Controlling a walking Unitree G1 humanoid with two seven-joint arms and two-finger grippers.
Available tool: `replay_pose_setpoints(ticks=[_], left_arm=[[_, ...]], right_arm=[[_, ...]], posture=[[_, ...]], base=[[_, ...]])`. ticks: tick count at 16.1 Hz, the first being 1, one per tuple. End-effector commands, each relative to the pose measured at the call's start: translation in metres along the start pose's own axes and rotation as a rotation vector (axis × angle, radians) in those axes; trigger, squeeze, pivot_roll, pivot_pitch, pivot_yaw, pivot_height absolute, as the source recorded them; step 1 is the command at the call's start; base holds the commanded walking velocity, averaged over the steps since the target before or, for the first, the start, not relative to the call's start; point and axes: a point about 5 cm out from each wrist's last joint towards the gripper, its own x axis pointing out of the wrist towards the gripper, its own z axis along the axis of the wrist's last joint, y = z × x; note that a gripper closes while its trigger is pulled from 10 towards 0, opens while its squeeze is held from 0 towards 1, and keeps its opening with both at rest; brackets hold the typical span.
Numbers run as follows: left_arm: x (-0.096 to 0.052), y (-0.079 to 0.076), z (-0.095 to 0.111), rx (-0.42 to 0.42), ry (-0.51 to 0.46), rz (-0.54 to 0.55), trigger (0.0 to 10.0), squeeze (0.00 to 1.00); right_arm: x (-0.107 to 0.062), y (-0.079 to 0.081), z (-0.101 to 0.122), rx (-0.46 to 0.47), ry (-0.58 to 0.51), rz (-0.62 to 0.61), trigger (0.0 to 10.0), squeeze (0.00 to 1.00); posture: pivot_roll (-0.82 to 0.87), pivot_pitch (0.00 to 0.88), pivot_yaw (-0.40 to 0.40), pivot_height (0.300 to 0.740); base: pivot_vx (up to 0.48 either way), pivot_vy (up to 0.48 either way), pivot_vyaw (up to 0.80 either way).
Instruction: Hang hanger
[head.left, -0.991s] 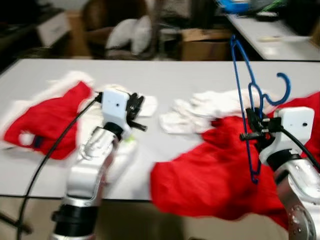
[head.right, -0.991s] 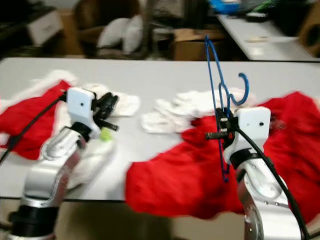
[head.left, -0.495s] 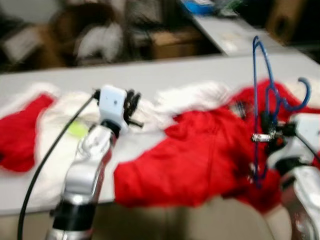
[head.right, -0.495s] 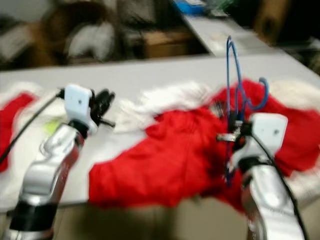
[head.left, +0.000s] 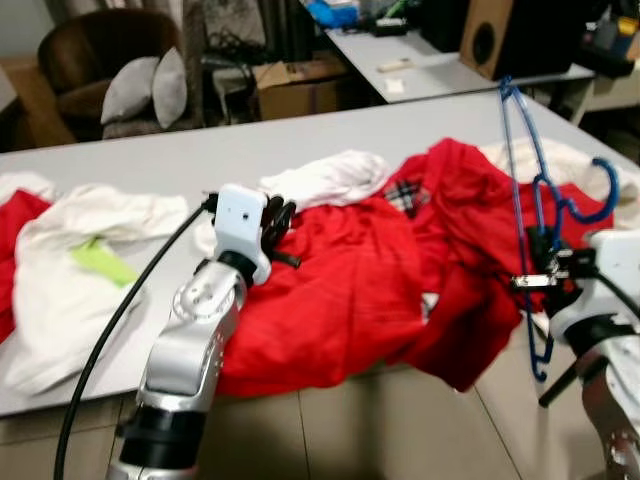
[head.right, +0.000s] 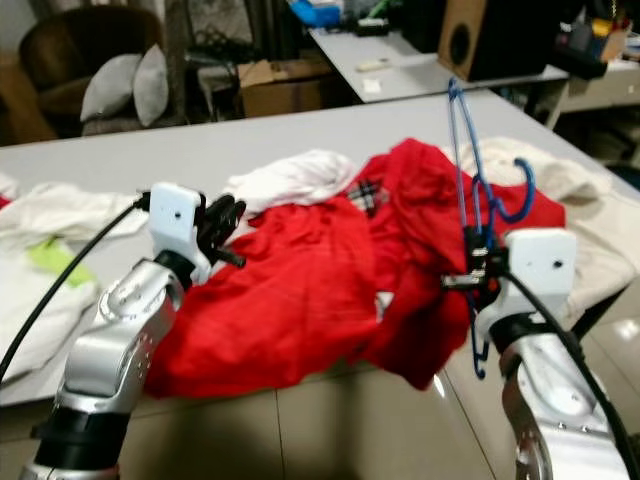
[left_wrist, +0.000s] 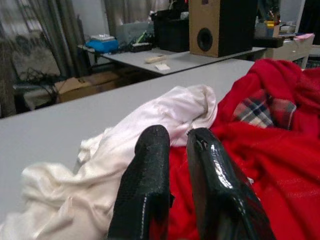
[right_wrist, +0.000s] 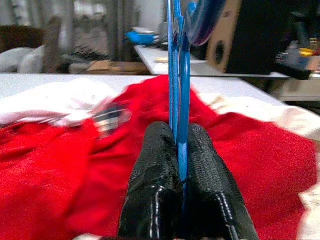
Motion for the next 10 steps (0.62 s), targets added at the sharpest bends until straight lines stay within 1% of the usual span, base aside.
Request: replay_pose_setpoints(ticks=[1, 2, 3, 4, 5, 6, 7, 8, 9, 10], left_arm=[[0.007, -0.008, -0.002, -0.008, 0.021, -0.08, 10.0, 0.0], [0.014, -0.015, -0.006, -0.015, 0.054, -0.153, 10.0, 0.0], [0.017, -0.02, -0.008, -0.019, 0.072, -0.209, 10.0, 0.6], [0.021, -0.027, -0.012, -0.029, 0.09, -0.292, 10.0, 1.0], [0.022, -0.031, -0.017, -0.039, 0.108, -0.341, 10.0, 1.0], [0.024, -0.033, -0.023, -0.026, 0.124, -0.367, 10.0, 1.0], [0.026, -0.038, -0.028, -0.04, 0.134, -0.385, 10.0, 1.0], [0.031, -0.044, -0.031, -0.005, 0.138, -0.395, 10.0, 1.0], [0.04, -0.051, -0.035, 0.054, 0.153, -0.384, 10.0, 1.0], [0.042, -0.051, -0.036, 0.07, 0.157, -0.379, 10.0, 1.0]], right_arm=[[-0.001, -0.007, 0.002, -0.034, -0.009, -0.039, 10.0, 0.0], [-0.002, -0.015, -0.002, -0.022, 0.038, -0.078, 10.0, 0.0], [-0.006, -0.019, -0.002, -0.007, 0.044, -0.069, 10.0, 0.0], [-0.012, -0.021, -0.003, -0.002, 0.048, -0.031, 10.0, 0.0], [-0.02, -0.021, -0.005, -0.019, 0.059, 0.009, 10.0, 0.0], [-0.027, -0.026, -0.009, -0.043, 0.074, -0.001, 10.0, 0.0], [-0.032, -0.032, -0.013, -0.047, 0.087, -0.051, 10.0, 0.0], [-0.033, -0.033, -0.016, -0.06, 0.096, -0.076, 10.0, 0.0], [-0.035, -0.033, -0.016, -0.051, 0.091, -0.094, 10.0, 0.0], [-0.035, -0.031, -0.016, -0.047, 0.088, -0.091, 10.0, 0.0]], posture=[[-0.2, 0.0, 0.03, 0.74], [-0.21, 0.0, 0.04, 0.74], [-0.23, 0.0, 0.052, 0.74], [-0.25, 0.0, 0.074, 0.74], [-0.27, 0.0, 0.095, 0.74], [-0.28, 0.0, 0.101, 0.74], [-0.28, 0.0, 0.105, 0.74], [-0.28, 0.0, 0.114, 0.74], [-0.3, 0.0, 0.136, 0.74], [-0.31, 0.0, 0.141, 0.74]], base=[[0.0, 0.0, 0.0], [0.0, 0.0, 0.0], [0.0, 0.0, 0.0], [0.0, 0.0, 0.0], [0.0, 0.0, 0.0], [0.0, 0.0, 0.0], [0.0, 0.0, 0.0], [0.0, 0.0, 0.0], [0.0, 0.0, 0.0], [0.0, 0.0, 0.0]])
